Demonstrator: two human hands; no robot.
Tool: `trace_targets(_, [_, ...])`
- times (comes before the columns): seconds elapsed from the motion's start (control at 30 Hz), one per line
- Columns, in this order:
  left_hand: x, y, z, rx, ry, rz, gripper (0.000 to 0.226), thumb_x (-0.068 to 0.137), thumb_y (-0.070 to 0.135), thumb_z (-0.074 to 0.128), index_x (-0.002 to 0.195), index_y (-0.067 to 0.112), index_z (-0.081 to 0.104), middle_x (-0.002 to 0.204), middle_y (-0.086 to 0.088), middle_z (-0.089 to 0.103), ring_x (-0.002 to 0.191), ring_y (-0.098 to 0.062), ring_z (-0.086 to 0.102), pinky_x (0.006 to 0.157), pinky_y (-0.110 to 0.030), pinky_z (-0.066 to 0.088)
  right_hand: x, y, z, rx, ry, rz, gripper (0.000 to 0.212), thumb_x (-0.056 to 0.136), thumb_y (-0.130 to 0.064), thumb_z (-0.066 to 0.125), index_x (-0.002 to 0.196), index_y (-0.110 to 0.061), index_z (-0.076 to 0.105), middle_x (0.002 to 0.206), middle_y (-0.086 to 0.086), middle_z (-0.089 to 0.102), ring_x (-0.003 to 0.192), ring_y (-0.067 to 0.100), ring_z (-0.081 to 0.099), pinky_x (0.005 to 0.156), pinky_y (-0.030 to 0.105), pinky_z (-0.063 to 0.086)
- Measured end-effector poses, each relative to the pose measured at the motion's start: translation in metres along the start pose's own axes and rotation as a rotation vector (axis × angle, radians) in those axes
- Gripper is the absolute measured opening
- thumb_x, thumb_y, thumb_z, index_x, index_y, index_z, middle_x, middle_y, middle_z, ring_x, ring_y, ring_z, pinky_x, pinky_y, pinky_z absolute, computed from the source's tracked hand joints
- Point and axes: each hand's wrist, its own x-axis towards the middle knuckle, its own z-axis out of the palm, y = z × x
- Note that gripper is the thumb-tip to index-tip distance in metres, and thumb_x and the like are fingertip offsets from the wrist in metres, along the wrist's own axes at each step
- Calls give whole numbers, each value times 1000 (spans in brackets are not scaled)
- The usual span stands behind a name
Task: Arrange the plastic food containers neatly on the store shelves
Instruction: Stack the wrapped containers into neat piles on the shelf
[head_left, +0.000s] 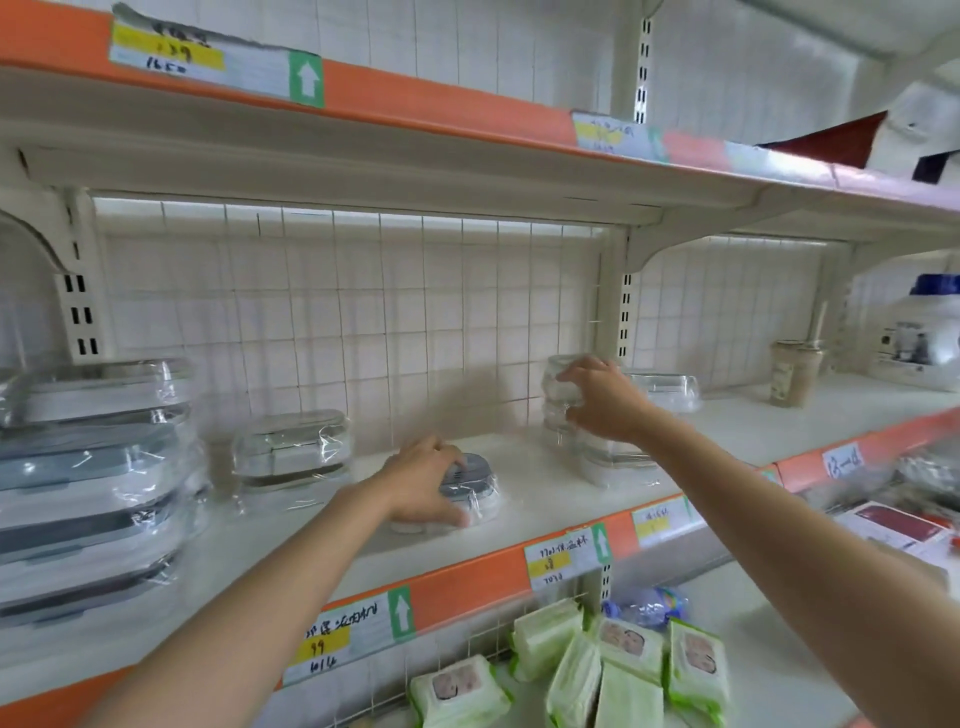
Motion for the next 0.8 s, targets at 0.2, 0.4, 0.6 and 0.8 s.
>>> trace_targets(0.2, [10, 13, 4, -18, -43, -11, 65, 71, 41, 74, 127, 35, 43, 134, -2, 40, 125, -24, 36, 104, -45, 35, -7, 42, 1, -268, 12, 167, 54, 87, -19, 60, 136, -8, 38, 138, 13, 40, 129, 29, 34, 106, 39, 30])
trace_targets(0.4, [3, 8, 3, 21, -9, -51, 91, 65, 53, 78, 139, 28, 32, 136, -1, 32, 130, -22, 25, 107, -45, 33, -14, 29, 3, -453, 168, -75, 48, 87, -36, 60, 126, -11, 48, 127, 6, 45, 119, 23, 38, 99, 33, 30])
trace_targets(0.6, [-23, -18, -8, 56, -26, -105, 101, 64, 58, 77, 144, 21, 27, 139, -1, 31, 131, -20, 26, 107, -42, 33, -25, -38, 7, -245, 178, -435, 62, 80, -36, 66, 133, -8, 48, 120, 10, 47, 114, 27, 40, 95, 32, 29])
trace_targets(0.8, [-59, -56, -22, 58, -54, -211, 106, 58, 65, 77, 143, 22, 30, 136, 1, 34, 130, -17, 29, 105, -31, 31, -33, -77, 58, -250, -16, -532, 62, 85, -40, 62, 137, -13, 42, 124, 4, 40, 116, 23, 35, 99, 29, 28])
